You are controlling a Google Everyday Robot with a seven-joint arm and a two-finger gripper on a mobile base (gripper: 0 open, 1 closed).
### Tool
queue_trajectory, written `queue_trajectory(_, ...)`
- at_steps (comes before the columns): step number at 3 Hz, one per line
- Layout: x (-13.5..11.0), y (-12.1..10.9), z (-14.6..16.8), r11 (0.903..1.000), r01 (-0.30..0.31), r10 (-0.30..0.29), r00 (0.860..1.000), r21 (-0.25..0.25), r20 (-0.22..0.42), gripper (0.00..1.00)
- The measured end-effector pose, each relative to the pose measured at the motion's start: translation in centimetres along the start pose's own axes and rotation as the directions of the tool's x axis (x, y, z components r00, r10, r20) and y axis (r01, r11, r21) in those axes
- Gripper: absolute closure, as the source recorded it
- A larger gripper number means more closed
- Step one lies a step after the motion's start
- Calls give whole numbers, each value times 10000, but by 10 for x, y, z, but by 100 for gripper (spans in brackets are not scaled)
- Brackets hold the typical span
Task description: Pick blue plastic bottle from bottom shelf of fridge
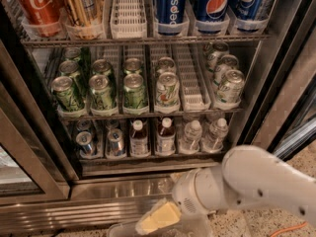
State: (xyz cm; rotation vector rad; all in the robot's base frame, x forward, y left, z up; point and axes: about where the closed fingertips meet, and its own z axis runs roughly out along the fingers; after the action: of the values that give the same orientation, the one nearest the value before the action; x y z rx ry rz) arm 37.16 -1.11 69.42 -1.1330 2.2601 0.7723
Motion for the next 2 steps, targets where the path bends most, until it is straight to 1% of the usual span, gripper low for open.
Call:
queue_trajectory(1,15,9,50,9956,-927,932,9948,-139,407,0)
queue_trajectory(2,17,-6,96,9871,-1596,1597,9831,-86,890,0)
